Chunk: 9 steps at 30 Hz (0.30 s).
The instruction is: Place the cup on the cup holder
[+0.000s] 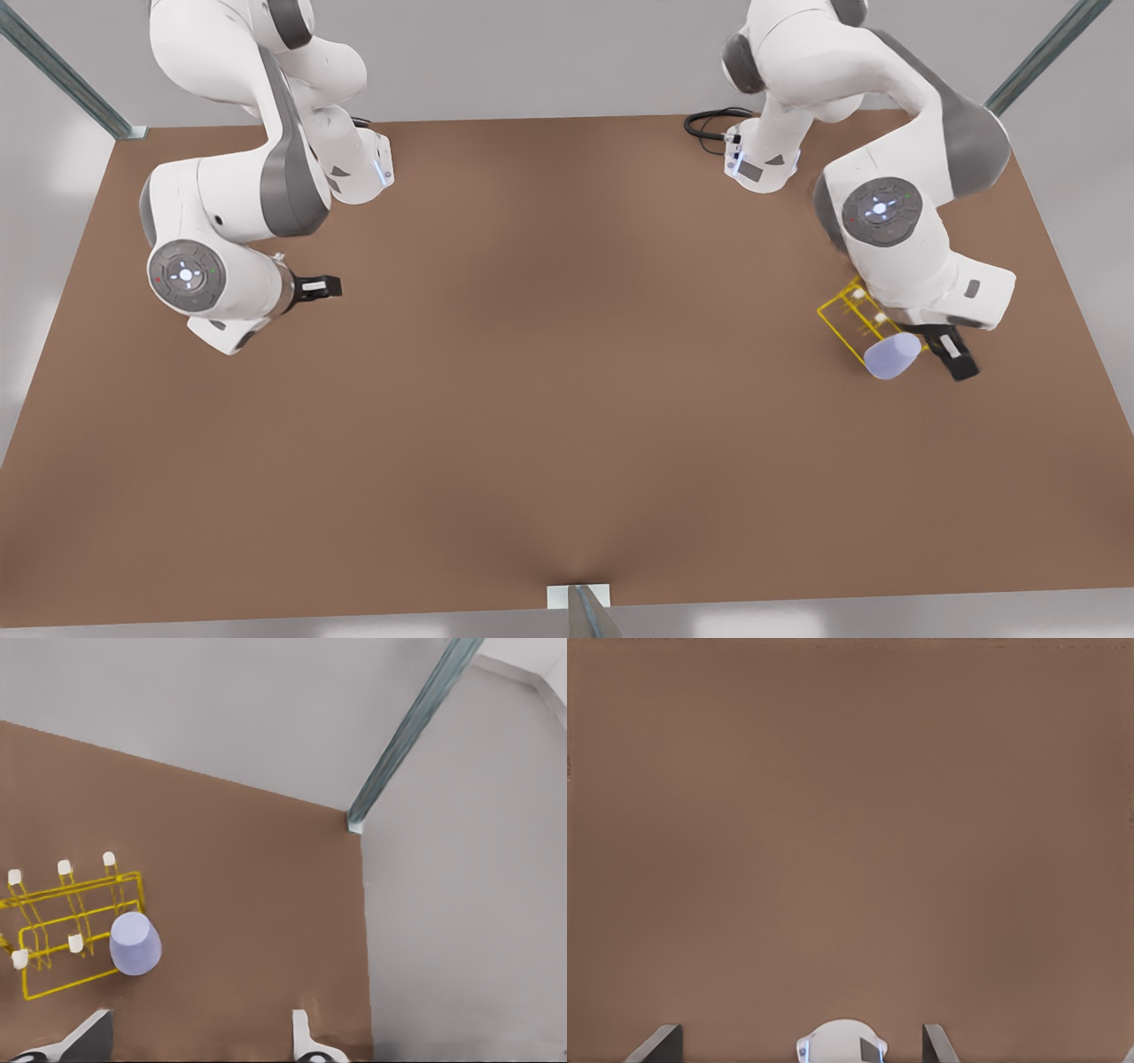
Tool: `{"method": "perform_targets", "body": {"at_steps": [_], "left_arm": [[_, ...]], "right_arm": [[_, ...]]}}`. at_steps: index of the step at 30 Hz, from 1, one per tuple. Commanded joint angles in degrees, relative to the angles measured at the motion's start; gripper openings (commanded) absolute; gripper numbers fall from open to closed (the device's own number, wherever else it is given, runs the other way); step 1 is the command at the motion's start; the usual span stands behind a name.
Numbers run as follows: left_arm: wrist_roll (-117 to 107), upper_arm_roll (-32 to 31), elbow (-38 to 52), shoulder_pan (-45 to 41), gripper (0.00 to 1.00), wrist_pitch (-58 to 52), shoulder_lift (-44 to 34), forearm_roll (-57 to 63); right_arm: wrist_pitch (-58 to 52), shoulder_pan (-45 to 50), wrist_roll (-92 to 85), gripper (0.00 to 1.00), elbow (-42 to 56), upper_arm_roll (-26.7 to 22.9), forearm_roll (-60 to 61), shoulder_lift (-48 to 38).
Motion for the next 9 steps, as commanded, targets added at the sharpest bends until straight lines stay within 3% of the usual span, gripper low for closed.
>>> {"method": "perform_targets", "body": {"at_steps": [1,2,3,4,5,6,9], "left_arm": [[93.15,-29.87,4.03,16.36,1.0,-28.56,-10.06,3.21],[74.37,-55.11,2.98,32.36,1.0,-25.31,-13.32,7.71],[61.25,-69.18,-1.06,43.52,1.0,-18.63,-16.57,7.36],[59.65,-74.22,-3.62,48.64,1.0,-16.34,-18.16,5.96],[63.49,-72.64,-3.7,48.64,1.0,-17.47,-18.34,4.47],[81.78,-72.2,-3.97,48.73,1.0,-22.83,-20.88,4.2],[80.05,-72.11,-3.18,50.92,1.0,-24.42,-20.45,-0.46]], "right_arm": [[-0.02,0.01,0.18,1.0,0.11,-0.02,-0.03,-0.1],[-0.02,0.01,0.18,1.0,0.11,-0.02,-0.03,-0.1],[-0.02,0.01,0.27,1.0,0.11,-0.02,-0.12,-0.19],[-0.02,0.01,0.27,1.0,0.11,-0.02,-0.12,-0.19],[-0.02,0.01,0.27,1.0,0.2,-0.02,-0.12,-0.19],[-0.02,0.01,0.18,1.0,0.11,-0.02,-0.12,-0.19],[-0.02,0.01,0.18,1.0,0.2,-0.02,-0.03,-0.19]]}}
